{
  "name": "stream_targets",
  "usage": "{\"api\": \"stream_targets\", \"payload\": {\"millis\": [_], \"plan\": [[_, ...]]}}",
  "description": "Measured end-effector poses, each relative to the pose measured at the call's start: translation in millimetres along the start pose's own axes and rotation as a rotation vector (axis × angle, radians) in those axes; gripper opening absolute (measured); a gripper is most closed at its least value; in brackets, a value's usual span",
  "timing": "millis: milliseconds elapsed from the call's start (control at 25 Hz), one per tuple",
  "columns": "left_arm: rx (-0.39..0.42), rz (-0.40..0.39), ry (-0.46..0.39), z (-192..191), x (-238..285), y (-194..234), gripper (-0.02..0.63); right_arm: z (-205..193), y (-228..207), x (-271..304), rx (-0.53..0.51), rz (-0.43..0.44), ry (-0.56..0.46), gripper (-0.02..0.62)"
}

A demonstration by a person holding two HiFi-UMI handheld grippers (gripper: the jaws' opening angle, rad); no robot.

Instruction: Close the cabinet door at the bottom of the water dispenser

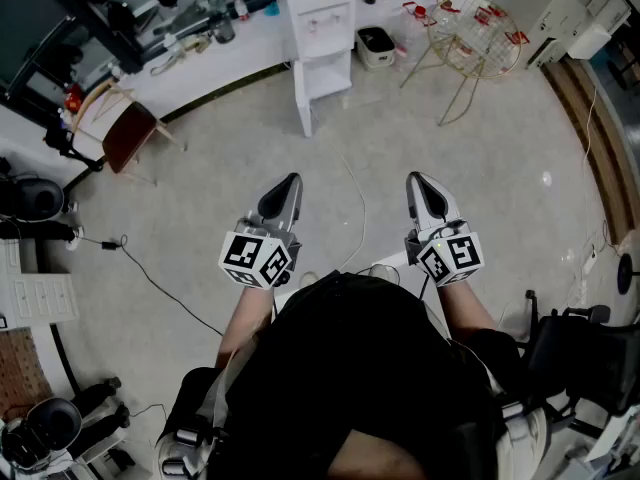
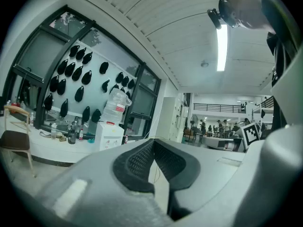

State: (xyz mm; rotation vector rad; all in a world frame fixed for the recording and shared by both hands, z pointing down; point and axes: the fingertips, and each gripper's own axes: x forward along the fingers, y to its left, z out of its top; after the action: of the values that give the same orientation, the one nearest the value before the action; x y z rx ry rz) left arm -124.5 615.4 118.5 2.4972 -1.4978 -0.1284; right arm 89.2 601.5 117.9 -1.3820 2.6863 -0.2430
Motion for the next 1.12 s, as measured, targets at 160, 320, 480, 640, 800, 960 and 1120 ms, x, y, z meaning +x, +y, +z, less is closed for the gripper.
{"api": "stream_targets", "payload": {"millis": [160,320,480,640,800,960,1120], "plan": [[-0.001,-0.011,0.010,-2.2,3.4,-4.6,0.005,-2.2,-0.7,-0.7,0.003,0.003,0.005,0.005],[0.009,-0.022,0.019,-3.6,6.1,-9.7,0.006,-3.3,-2.5,-2.1,0.002,-0.001,0.007,0.005],[0.018,-0.027,0.021,-1.1,6.4,-11.0,0.005,-4.6,-3.2,-4.2,0.006,-0.006,0.008,0.005],[0.016,-0.030,0.020,1.5,9.2,-14.7,0.006,-4.7,-2.9,-6.9,0.000,-0.005,0.018,0.005],[0.017,-0.019,0.015,-2.4,13.1,-21.1,0.006,-5.6,-6.0,-15.7,-0.008,-0.009,0.020,0.007],[0.044,0.027,0.017,-6.0,22.2,-28.4,0.172,-3.0,-16.5,-23.5,-0.046,0.008,0.007,0.142],[0.067,0.106,0.012,-7.7,35.7,-39.4,0.370,6.2,-40.8,-33.2,-0.039,0.001,-0.013,0.332]]}}
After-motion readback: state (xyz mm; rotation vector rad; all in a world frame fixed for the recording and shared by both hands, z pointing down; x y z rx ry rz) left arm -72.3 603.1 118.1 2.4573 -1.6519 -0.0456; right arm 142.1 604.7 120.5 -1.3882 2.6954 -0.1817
